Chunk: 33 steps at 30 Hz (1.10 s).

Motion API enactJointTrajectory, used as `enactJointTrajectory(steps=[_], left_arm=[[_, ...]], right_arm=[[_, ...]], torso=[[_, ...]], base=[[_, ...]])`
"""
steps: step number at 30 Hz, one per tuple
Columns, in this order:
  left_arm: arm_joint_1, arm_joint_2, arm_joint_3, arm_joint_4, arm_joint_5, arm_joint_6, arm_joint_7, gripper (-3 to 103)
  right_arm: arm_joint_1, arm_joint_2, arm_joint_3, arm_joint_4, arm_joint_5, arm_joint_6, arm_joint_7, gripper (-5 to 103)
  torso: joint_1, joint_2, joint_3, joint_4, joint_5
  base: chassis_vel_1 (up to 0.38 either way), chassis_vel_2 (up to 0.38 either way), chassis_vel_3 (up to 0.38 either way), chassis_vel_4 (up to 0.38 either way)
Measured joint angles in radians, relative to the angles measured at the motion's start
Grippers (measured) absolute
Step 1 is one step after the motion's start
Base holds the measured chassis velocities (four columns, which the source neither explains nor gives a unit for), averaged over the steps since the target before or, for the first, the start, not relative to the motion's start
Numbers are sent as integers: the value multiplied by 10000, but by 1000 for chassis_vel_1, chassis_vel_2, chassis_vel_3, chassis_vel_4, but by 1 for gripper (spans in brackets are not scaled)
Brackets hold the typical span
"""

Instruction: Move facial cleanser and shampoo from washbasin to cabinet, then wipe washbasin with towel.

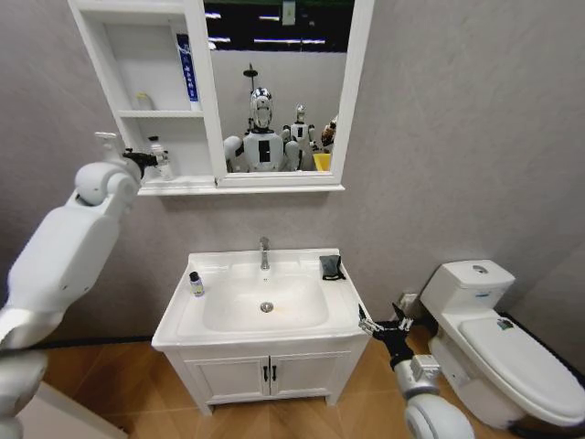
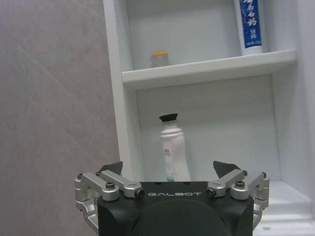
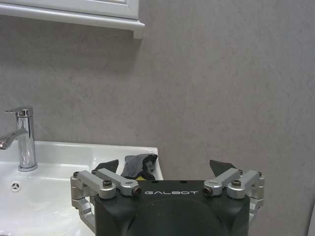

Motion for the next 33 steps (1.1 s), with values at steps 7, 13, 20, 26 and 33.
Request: enactJointTrajectory(steps=[7, 13, 20, 26, 33], left_arm=[[3647, 90, -1655, -2693, -313, -345, -871, 100], [6772, -1443, -2440, -3005, 1711, -1560, -177, 100], [7581, -3354, -1991, -1383, 3786, -3040, 615, 100], [7643, -4245, -1773, 379, 5058, -3468, 1334, 100], [7552, -4585, -1742, 1201, 5387, -3563, 1627, 100]], right_arm=[[-191, 165, -17, 128, -239, -7, 48, 100], [-346, 260, -81, 204, -383, 47, 55, 100], [-439, 268, -30, 222, -399, 134, 52, 100], [-314, 233, 17, 264, -273, 123, 52, 100], [-219, 219, 19, 170, -216, 113, 46, 100]], torso=[[-2, 2, -1, -8, 10], [-2, 2, 0, -2, 8], [0, 1, 1, -7, 9], [2, 0, 1, -6, 9], [2, 0, 2, -4, 8]], base=[[0, 0, 0, 0], [0, 0, 0, 0], [0, 0, 0, 0], [0, 0, 0, 0], [0, 0, 0, 0]])
